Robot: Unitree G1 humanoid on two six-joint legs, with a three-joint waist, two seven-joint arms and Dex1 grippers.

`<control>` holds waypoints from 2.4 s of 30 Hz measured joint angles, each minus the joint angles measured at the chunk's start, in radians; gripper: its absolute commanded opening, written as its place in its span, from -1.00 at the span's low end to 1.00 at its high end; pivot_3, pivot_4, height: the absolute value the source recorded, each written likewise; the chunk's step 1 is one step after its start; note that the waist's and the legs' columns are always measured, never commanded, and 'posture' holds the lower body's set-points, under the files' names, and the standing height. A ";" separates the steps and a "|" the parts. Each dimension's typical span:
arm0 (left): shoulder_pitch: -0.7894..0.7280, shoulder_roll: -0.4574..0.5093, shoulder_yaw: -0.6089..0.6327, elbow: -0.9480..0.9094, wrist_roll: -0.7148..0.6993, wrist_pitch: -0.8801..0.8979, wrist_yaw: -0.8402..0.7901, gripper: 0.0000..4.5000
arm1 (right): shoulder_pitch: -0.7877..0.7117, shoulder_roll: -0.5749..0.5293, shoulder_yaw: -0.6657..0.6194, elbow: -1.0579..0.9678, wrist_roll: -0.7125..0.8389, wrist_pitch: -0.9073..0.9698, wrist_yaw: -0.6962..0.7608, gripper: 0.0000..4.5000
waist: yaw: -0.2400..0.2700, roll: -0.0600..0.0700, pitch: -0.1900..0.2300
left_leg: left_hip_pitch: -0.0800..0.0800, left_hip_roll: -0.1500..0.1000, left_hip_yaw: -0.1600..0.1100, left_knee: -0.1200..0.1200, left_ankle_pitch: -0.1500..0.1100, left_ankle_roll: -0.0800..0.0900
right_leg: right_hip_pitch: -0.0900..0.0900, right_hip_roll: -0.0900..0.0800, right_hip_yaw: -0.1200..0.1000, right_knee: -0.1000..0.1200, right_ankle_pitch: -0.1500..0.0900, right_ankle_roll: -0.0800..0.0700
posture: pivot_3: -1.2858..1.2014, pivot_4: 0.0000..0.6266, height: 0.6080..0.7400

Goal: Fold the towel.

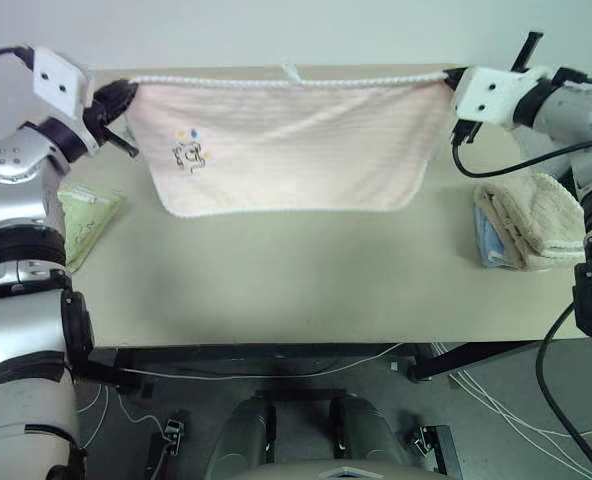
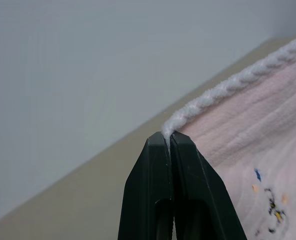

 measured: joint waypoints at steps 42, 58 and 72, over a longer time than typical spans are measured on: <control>0.623 0.094 -0.011 -0.472 -0.055 0.339 -0.219 -1.00 | 0.661 -0.075 -0.120 -0.763 0.522 0.689 0.592 -1.00 | 0.011 0.000 0.000 | 0.002 0.000 0.000 0.002 -0.004 0.006 | 0.003 -0.002 0.000 -0.001 0.000 0.000 | 0.03 -0.52 1.00; 0.376 -0.005 -0.151 -0.036 0.147 0.068 -0.043 -0.90 | 0.401 0.114 -0.042 -0.170 0.301 0.334 0.423 -0.90 | 0.006 0.000 0.000 | 0.001 0.000 0.001 0.002 -0.004 0.006 | 0.000 -0.001 0.001 0.002 0.000 0.000 | 0.03 -0.52 1.00; 0.365 -0.011 -0.105 0.003 0.121 0.079 0.021 0.98 | 0.424 0.102 -0.106 -0.205 0.313 0.321 0.345 0.99 | 0.007 0.000 0.000 | 0.001 0.000 0.001 0.002 -0.004 0.006 | 0.000 -0.001 0.001 0.004 0.000 0.000 | 0.03 -0.52 1.00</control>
